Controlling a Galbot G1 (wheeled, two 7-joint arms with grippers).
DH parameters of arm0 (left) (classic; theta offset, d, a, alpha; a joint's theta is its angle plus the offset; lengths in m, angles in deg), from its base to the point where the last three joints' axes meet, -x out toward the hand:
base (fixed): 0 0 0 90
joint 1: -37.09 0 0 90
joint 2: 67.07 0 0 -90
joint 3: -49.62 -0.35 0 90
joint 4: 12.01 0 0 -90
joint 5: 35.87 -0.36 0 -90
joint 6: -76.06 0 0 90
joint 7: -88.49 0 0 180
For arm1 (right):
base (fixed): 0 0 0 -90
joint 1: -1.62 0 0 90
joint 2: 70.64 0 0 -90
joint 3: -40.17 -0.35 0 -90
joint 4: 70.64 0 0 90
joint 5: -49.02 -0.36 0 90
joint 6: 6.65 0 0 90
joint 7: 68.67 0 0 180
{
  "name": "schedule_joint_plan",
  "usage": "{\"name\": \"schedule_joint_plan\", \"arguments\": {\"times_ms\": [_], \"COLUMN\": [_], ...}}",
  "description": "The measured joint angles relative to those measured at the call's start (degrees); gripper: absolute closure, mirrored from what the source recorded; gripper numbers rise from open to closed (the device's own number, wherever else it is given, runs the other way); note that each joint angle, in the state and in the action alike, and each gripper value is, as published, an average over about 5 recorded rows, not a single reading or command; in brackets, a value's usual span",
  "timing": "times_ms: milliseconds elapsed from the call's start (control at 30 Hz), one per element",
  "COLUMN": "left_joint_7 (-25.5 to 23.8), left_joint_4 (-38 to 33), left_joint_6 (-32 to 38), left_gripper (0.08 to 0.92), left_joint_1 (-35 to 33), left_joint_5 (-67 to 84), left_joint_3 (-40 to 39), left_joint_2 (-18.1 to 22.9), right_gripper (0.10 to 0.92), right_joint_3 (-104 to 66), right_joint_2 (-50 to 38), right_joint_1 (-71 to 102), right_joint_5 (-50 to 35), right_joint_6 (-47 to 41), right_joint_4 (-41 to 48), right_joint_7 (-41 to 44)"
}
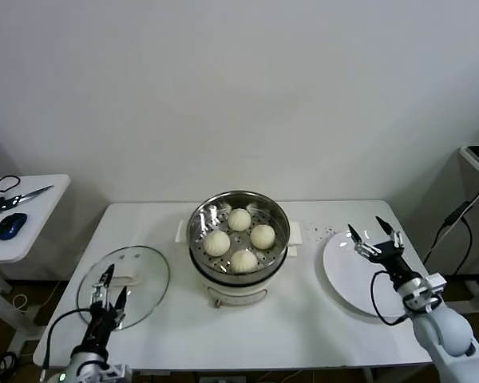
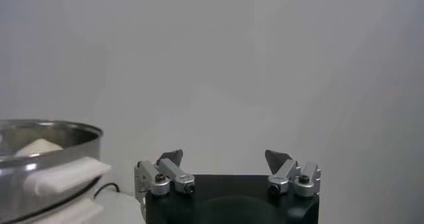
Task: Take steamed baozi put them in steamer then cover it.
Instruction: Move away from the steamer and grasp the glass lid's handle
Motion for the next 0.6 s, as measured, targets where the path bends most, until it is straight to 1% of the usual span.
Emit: {"name": "schedule_joint_plan", "arguments": {"times_ms": [267, 600], "left_joint_7": [2.4, 4.5], "left_joint_4": [9.4, 19.8], "left_joint_6": [0.3, -0.3], "left_gripper": [0.177, 0.177], "left_joint_1": [6.0, 13.6], "left_joint_5": [-6.8, -10.7], "left_joint_3": [-0.5, 0.1], "left_joint_2": [-0.3, -0.6], "right_gripper": [0.203, 0.203], "right_joint_3": [-3.1, -5.2], "right_joint_2": [2.7, 5.2], "right_joint_1": [3.1, 5.3], "right_joint_5": [3.6, 7.1], "right_joint_6": [-0.6, -0.7], "right_joint_4": [0.0, -0.2], "right_joint_7": [-0.2, 0.5]}}
